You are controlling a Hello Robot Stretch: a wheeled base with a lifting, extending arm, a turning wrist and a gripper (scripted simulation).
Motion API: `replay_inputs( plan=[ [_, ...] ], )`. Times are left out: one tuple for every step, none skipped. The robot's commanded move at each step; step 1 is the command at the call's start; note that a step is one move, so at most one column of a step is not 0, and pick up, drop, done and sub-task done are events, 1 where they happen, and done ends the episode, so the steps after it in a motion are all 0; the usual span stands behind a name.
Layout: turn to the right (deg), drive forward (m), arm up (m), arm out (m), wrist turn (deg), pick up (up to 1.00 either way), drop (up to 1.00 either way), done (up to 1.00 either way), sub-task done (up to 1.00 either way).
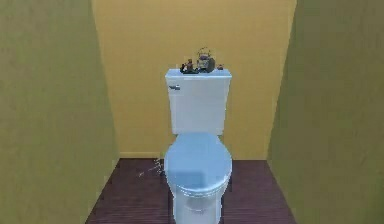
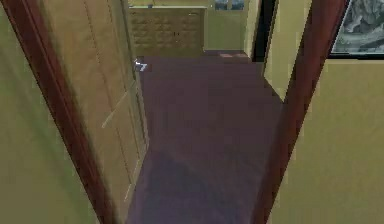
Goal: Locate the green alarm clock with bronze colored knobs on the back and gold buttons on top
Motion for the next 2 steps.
replay_inputs(
  plan=[
    [45.0, 0.0, 0.0, 0.0, 0.0, 0.0, 0.0, 0.0, 0.0],
    [45.0, 0.0, 0.0, 0.0, 0.0, 0.0, 0.0, 0.0, 0.0]
  ],
)
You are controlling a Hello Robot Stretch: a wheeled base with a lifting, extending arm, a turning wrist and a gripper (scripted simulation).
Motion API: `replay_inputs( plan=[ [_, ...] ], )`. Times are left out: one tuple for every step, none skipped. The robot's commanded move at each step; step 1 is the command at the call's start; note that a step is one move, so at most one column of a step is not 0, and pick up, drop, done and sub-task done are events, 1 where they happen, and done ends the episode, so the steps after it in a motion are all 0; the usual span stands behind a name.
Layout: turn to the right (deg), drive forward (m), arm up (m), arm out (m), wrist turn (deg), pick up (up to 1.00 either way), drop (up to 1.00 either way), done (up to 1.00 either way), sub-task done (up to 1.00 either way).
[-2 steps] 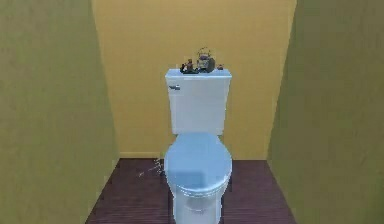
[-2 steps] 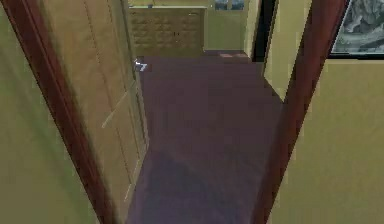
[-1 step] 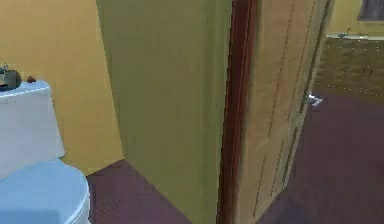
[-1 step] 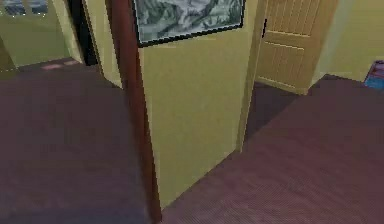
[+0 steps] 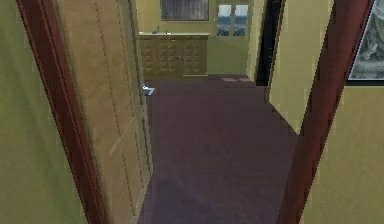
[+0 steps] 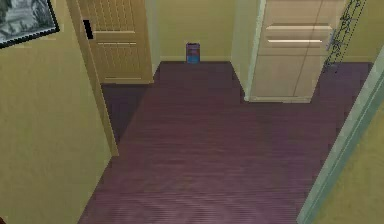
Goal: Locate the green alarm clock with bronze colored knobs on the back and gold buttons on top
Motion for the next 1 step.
replay_inputs(
  plan=[
    [6.0, 0.0, 0.0, 0.0, 0.0, 0.0, 0.0, 0.0, 0.0]
  ],
)
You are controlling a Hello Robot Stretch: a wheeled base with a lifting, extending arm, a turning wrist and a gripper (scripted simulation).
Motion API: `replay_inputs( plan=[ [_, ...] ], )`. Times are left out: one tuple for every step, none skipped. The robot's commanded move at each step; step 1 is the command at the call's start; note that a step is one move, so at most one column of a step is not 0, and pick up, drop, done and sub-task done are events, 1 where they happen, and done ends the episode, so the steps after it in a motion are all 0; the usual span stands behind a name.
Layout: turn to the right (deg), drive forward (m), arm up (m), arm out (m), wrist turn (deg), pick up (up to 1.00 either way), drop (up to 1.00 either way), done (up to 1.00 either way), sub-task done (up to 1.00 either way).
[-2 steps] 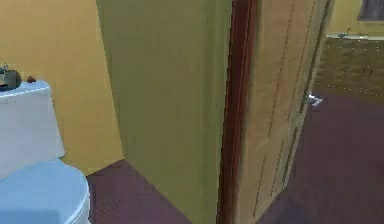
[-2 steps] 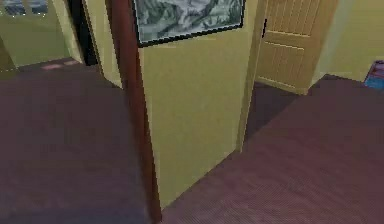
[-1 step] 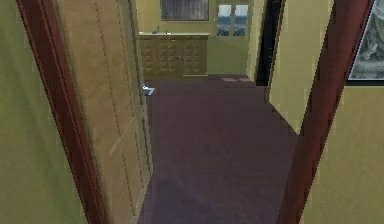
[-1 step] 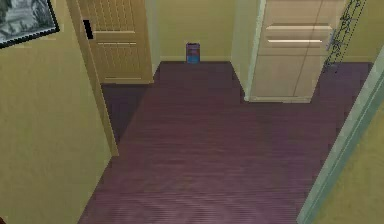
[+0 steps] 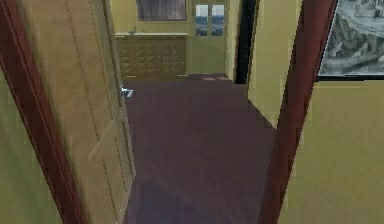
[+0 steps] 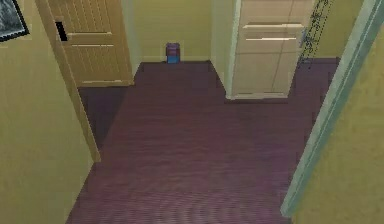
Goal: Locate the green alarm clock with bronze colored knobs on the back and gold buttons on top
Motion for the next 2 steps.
replay_inputs(
  plan=[
    [0.0, 0.95, 0.0, 0.0, 0.0, 0.0, 0.0, 0.0, 0.0],
    [9.0, 0.0, 0.0, 0.0, 0.0, 0.0, 0.0, 0.0, 0.0]
  ],
)
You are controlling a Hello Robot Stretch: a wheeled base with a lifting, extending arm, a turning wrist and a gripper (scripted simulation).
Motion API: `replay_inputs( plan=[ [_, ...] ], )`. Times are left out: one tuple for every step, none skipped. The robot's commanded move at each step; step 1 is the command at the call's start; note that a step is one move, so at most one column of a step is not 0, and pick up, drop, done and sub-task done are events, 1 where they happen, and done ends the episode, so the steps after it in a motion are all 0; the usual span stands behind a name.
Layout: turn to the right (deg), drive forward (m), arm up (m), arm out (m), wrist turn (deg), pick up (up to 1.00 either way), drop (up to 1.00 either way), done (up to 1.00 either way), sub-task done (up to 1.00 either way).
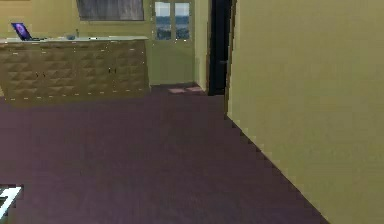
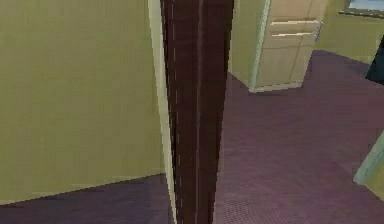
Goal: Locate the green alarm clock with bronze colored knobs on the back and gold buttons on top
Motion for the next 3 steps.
replay_inputs(
  plan=[
    [0.0, 1.0, 0.0, 0.0, 0.0, 0.0, 0.0, 0.0, 0.0],
    [0.0, 1.0, 0.0, 0.0, 0.0, 0.0, 0.0, 0.0, 0.0],
    [0.0, 1.0, 0.0, 0.0, 0.0, 0.0, 0.0, 0.0, 0.0]
  ],
)
